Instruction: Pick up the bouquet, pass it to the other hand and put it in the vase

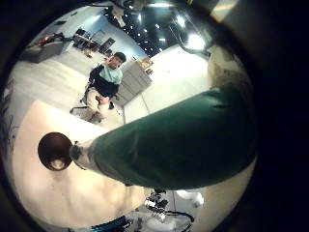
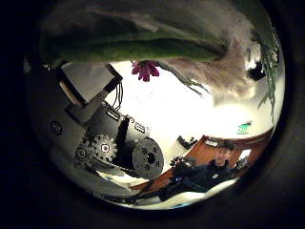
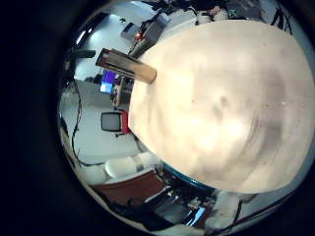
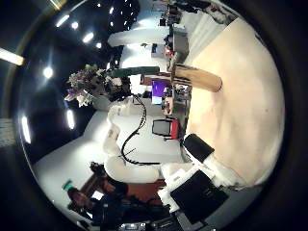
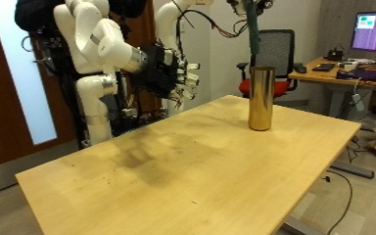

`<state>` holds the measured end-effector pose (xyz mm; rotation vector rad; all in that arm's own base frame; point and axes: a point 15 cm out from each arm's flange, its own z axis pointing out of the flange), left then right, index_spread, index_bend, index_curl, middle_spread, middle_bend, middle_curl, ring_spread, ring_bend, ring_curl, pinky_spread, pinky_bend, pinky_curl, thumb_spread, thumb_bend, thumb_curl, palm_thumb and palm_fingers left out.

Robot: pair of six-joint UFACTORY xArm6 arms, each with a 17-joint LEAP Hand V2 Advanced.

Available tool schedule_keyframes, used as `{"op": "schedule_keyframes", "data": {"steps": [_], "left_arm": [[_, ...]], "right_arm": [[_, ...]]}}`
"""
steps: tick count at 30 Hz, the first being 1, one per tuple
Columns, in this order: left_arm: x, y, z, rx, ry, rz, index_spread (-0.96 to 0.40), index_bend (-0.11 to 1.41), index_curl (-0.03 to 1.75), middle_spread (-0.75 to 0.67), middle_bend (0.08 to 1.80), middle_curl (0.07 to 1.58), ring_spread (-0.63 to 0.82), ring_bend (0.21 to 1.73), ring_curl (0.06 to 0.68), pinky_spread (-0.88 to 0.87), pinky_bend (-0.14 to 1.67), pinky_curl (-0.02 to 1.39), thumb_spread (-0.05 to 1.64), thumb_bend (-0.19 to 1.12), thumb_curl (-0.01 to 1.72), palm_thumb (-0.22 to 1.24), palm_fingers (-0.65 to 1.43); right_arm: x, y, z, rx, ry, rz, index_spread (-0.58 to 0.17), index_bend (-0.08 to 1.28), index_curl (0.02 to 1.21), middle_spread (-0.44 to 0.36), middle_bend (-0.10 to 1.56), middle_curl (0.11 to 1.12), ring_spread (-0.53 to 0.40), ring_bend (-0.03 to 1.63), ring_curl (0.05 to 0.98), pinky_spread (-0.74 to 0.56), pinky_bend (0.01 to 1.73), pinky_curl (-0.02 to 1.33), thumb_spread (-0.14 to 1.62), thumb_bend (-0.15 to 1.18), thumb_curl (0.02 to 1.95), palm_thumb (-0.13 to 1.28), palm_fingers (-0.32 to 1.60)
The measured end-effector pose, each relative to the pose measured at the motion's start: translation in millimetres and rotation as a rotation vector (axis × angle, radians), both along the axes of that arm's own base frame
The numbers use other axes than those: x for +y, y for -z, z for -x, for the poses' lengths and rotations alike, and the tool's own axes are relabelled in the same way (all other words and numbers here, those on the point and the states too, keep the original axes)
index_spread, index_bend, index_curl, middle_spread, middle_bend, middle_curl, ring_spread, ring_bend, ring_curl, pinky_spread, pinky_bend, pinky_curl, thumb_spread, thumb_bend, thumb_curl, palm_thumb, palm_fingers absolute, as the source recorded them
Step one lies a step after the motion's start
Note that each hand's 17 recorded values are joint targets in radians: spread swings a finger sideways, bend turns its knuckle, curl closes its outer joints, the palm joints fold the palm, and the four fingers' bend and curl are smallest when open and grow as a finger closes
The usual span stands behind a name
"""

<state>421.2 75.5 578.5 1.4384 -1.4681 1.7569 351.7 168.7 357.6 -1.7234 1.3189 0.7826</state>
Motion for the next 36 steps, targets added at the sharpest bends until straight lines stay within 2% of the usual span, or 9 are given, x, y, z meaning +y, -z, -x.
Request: {"op": "schedule_keyframes", "data": {"steps": [11, 22, 27, 28, 29, 32, 33, 34, 36], "left_arm": [[3.0, 32.7, -6.8, 0.042, 0.024, 0.018, -0.75, 1.04, -0.02, -0.53, 1.08, 1.03, -0.41, 1.42, 0.587, -0.63, 1.06, 0.64, 0.15, -0.02, 0.93, 1.13, 1.05], [2.3, 37.2, -7.2, 0.041, 0.026, 0.007, -0.76, 0.99, -0.02, -0.53, 1.05, 1.05, -0.42, 1.40, 0.572, -0.65, 1.04, 0.63, 0.22, -0.03, 0.91, 1.08, 1.04], [4.0, 42.6, -6.4, 0.045, 0.024, 0.007, -0.73, 0.96, -0.01, -0.52, 1.01, 1.04, -0.43, 1.33, 0.551, -0.67, 1.03, 0.61, 0.25, -0.05, 0.87, 0.98, 1.01], [3.6, 46.6, -5.4, 0.050, 0.027, 0.005, -0.70, 0.96, -0.01, -0.52, 1.00, 1.03, -0.45, 1.29, 0.540, -0.68, 1.01, 0.60, 0.25, -0.05, 0.86, 0.95, 0.92], [3.4, 51.7, -4.3, 0.057, 0.030, 0.000, -0.59, 0.94, 0.00, -0.50, 0.95, 1.03, -0.46, 1.14, 0.537, -0.66, 0.97, 0.61, 0.34, -0.06, 0.82, 0.87, 0.54], [3.5, 63.3, -1.5, 0.077, 0.035, -0.024, -0.25, 0.95, 0.05, -0.36, 0.71, 0.94, -0.24, 0.96, 0.473, -0.33, 0.65, 0.54, 0.68, -0.08, 0.71, 0.66, -0.03], [4.8, 65.3, -0.5, 0.078, 0.033, -0.031, -0.11, 0.87, 0.06, -0.23, 0.55, 0.86, -0.10, 0.90, 0.421, -0.14, 0.58, 0.50, 0.75, -0.06, 0.67, 0.62, -0.14], [7.4, 66.2, 0.2, 0.074, 0.027, -0.033, 0.09, 0.58, 0.04, 0.14, 0.28, 0.70, 0.22, 0.78, 0.340, 0.22, 0.53, 0.42, 0.84, -0.06, 0.57, 0.52, -0.31], [16.3, 68.5, 2.2, 0.069, 0.000, -0.032, 0.14, 0.46, 0.05, 0.28, 0.19, 0.62, 0.32, 0.71, 0.306, 0.35, 0.49, 0.39, 0.85, -0.05, 0.53, 0.49, -0.28]], "right_arm": [[2.4, -0.4, 1.3, 0.000, -0.008, 0.000, -0.189, 0.16, 0.27, 0.215, 0.19, 0.31, 0.236, 0.38, 0.245, 0.35, 0.40, 0.31, 0.94, -0.03, 0.47, 0.78, 0.04], [2.5, 0.0, 1.5, 0.001, -0.008, -0.001, -0.189, 0.16, 0.28, 0.215, 0.19, 0.31, 0.230, 0.36, 0.248, 0.35, 0.38, 0.31, 0.94, -0.03, 0.47, 0.78, 0.07], [1.9, 0.7, 1.5, 0.002, -0.006, -0.001, -0.190, 0.17, 0.28, 0.216, 0.19, 0.30, 0.228, 0.35, 0.248, 0.34, 0.37, 0.31, 0.94, -0.03, 0.47, 0.78, 0.07], [2.2, 0.6, 2.1, 0.004, -0.008, -0.001, -0.190, 0.17, 0.28, 0.211, 0.19, 0.30, 0.225, 0.35, 0.248, 0.34, 0.37, 0.31, 0.94, -0.03, 0.47, 0.78, 0.08], [2.6, 0.4, 3.2, 0.006, -0.012, -0.003, -0.190, 0.17, 0.28, 0.210, 0.19, 0.30, 0.224, 0.35, 0.248, 0.34, 0.36, 0.31, 0.94, -0.03, 0.47, 0.78, 0.08], [2.2, -0.2, 3.2, 0.004, -0.011, -0.003, -0.189, 0.17, 0.29, 0.208, 0.19, 0.30, 0.223, 0.35, 0.248, 0.34, 0.36, 0.31, 0.94, -0.03, 0.47, 0.78, 0.08], [2.2, -0.2, 3.2, 0.004, -0.011, -0.003, -0.189, 0.17, 0.29, 0.208, 0.19, 0.30, 0.222, 0.35, 0.247, 0.34, 0.35, 0.31, 0.94, -0.03, 0.47, 0.78, 0.09], [2.2, -0.2, 3.2, 0.004, -0.011, -0.003, -0.191, 0.17, 0.29, 0.207, 0.19, 0.30, 0.222, 0.35, 0.247, 0.34, 0.35, 0.31, 0.94, -0.03, 0.47, 0.78, 0.09], [2.3, 0.1, 3.3, 0.005, -0.011, -0.004, -0.191, 0.17, 0.29, 0.207, 0.19, 0.30, 0.222, 0.35, 0.247, 0.34, 0.35, 0.31, 0.94, -0.03, 0.47, 0.78, 0.09]]}}
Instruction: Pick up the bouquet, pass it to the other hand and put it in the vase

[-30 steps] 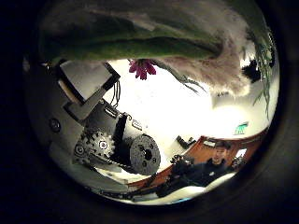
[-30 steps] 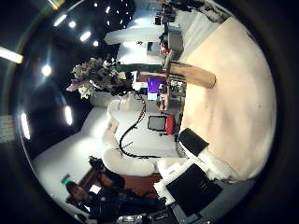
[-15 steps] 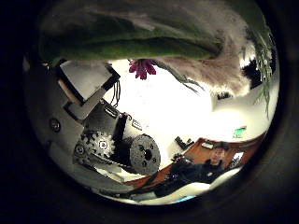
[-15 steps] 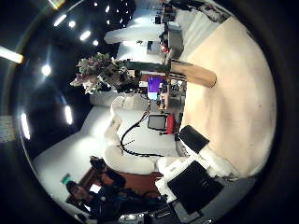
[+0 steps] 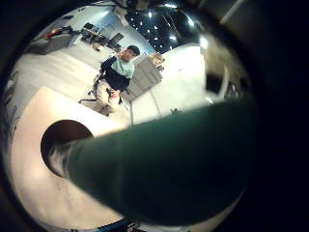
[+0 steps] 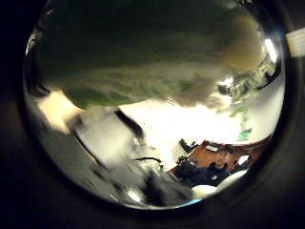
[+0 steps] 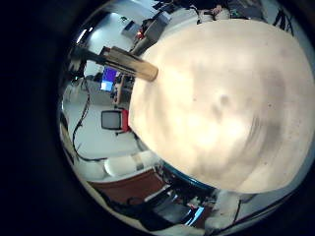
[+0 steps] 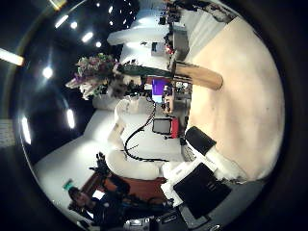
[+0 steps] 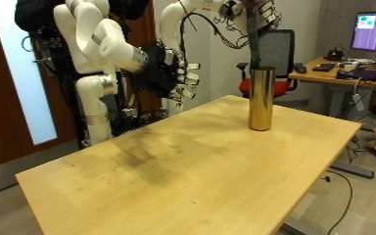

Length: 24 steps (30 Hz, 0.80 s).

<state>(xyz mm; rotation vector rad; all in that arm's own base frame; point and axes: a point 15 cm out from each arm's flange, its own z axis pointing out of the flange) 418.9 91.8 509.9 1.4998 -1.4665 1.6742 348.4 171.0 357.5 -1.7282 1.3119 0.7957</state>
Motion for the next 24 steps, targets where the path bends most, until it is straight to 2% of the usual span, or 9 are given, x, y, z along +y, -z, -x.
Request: {"op": "schedule_keyframes", "data": {"steps": [3, 4, 8, 16, 24], "left_arm": [[16.0, 4.2, 1.1, -0.004, -0.074, 0.004, 0.17, 0.33, 0.07, 0.42, 0.14, 0.53, 0.43, 0.62, 0.269, 0.46, 0.42, 0.35, 0.87, -0.05, 0.48, 0.45, -0.24], [21.4, 5.2, 1.5, -0.005, -0.096, 0.008, 0.17, 0.25, 0.08, 0.49, 0.13, 0.46, 0.49, 0.57, 0.244, 0.53, 0.39, 0.33, 0.87, -0.05, 0.44, 0.42, -0.23], [33.8, 5.7, 11.6, -0.005, -0.130, -0.011, 0.15, 0.15, 0.13, 0.55, 0.12, 0.34, 0.57, 0.48, 0.213, 0.63, 0.33, 0.30, 0.85, -0.05, 0.39, 0.36, -0.18], [37.7, 4.5, 27.8, -0.006, -0.135, -0.018, 0.10, 0.13, 0.15, 0.56, 0.16, 0.21, 0.62, 0.42, 0.203, 0.66, 0.28, 0.29, 0.82, -0.04, 0.34, 0.33, -0.14], [8.9, 3.5, 47.8, 0.015, -0.072, -0.040, 0.09, 0.13, 0.16, 0.56, 0.16, 0.18, 0.62, 0.41, 0.206, 0.64, 0.26, 0.29, 0.82, -0.04, 0.33, 0.33, -0.12]], "right_arm": [[0.0, 0.3, 0.2, 0.001, 0.000, 0.000, -0.191, 0.17, 0.29, 0.207, 0.19, 0.30, 0.221, 0.35, 0.247, 0.34, 0.34, 0.31, 0.94, -0.02, 0.48, 0.78, 0.09], [0.4, -0.4, 0.0, -0.001, -0.001, -0.001, -0.190, 0.17, 0.29, 0.207, 0.19, 0.30, 0.221, 0.35, 0.247, 0.34, 0.34, 0.31, 0.94, -0.03, 0.48, 0.79, 0.10], [0.0, -0.4, -0.2, -0.001, 0.000, 0.000, -0.190, 0.17, 0.29, 0.206, 0.19, 0.30, 0.221, 0.34, 0.247, 0.34, 0.34, 0.31, 0.94, -0.03, 0.48, 0.79, 0.10], [0.3, -0.3, 0.9, 0.002, -0.002, -0.002, -0.192, 0.17, 0.29, 0.207, 0.19, 0.29, 0.222, 0.34, 0.247, 0.34, 0.33, 0.31, 0.94, -0.03, 0.47, 0.79, 0.11], [-1.2, -8.1, 5.5, -0.001, -0.012, -0.016, -0.192, 0.17, 0.30, 0.208, 0.19, 0.29, 0.216, 0.33, 0.247, 0.33, 0.32, 0.31, 0.94, -0.03, 0.47, 0.79, 0.12]]}}
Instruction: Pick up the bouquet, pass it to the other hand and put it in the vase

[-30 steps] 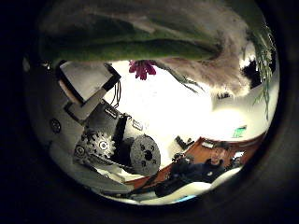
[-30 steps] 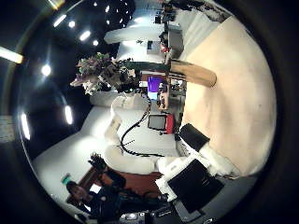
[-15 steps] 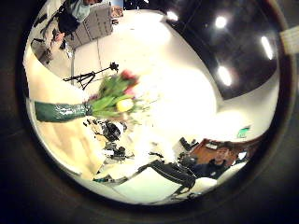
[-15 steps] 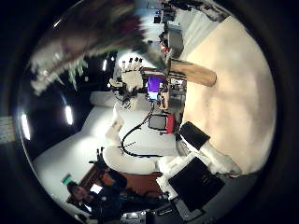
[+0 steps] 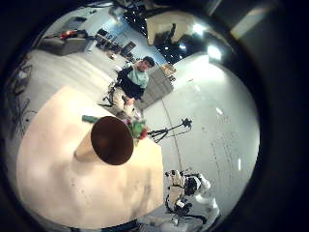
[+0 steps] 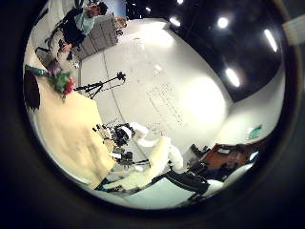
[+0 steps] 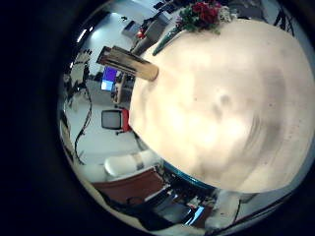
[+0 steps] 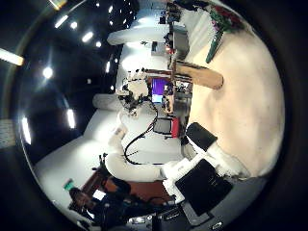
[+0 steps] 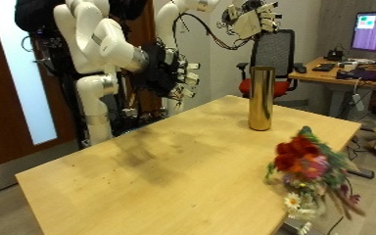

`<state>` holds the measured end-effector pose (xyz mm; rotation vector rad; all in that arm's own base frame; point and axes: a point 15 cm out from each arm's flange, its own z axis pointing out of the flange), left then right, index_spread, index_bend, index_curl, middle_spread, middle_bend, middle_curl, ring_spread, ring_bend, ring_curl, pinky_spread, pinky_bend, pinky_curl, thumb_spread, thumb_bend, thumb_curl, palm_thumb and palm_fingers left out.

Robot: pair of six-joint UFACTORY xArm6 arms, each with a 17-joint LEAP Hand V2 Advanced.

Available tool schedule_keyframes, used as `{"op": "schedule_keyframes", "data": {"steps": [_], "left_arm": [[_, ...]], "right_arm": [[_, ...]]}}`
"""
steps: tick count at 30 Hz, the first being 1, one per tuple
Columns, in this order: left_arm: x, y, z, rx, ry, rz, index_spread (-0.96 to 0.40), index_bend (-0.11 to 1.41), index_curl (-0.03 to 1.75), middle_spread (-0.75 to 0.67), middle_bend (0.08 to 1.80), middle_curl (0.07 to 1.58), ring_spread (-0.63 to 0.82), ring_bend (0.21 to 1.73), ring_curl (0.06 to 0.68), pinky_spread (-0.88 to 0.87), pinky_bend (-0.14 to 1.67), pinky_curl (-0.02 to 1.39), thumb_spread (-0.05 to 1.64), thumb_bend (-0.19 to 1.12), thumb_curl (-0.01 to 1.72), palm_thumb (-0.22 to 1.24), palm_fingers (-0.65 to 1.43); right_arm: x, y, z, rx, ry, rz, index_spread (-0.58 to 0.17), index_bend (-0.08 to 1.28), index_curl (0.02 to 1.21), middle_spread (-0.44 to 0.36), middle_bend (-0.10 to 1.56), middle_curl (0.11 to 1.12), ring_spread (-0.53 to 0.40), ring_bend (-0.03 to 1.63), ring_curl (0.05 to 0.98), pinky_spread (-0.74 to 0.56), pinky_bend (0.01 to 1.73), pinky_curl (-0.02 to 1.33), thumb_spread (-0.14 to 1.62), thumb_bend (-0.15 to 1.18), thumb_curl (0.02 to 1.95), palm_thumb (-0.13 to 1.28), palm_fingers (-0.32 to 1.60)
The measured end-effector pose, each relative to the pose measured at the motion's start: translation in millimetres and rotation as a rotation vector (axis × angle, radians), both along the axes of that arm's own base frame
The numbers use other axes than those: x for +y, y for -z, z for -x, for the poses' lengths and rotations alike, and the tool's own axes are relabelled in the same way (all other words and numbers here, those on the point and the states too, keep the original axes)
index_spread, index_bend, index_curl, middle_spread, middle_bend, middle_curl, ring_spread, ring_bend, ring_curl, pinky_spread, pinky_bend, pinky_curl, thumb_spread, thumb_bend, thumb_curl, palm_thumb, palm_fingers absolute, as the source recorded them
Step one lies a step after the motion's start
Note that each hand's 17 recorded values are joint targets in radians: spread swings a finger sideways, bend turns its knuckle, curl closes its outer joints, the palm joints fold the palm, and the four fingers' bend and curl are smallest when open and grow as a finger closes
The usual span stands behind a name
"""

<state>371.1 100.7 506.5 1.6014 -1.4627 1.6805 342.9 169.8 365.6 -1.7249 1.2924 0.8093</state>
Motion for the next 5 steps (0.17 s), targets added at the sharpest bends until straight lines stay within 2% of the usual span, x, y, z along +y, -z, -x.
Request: {"op": "schedule_keyframes", "data": {"steps": [5], "left_arm": [[-39.3, 6.4, 14.1, 0.048, 0.062, -0.039, 0.09, 0.14, 0.17, 0.54, 0.17, 0.19, 0.62, 0.40, 0.207, 0.62, 0.24, 0.30, 0.82, -0.04, 0.33, 0.32, -0.11]], "right_arm": [[3.8, -5.9, 7.4, -0.016, -0.018, -0.011, -0.193, 0.17, 0.30, 0.208, 0.19, 0.29, 0.211, 0.33, 0.249, 0.33, 0.32, 0.31, 0.95, -0.03, 0.48, 0.80, 0.13]]}}
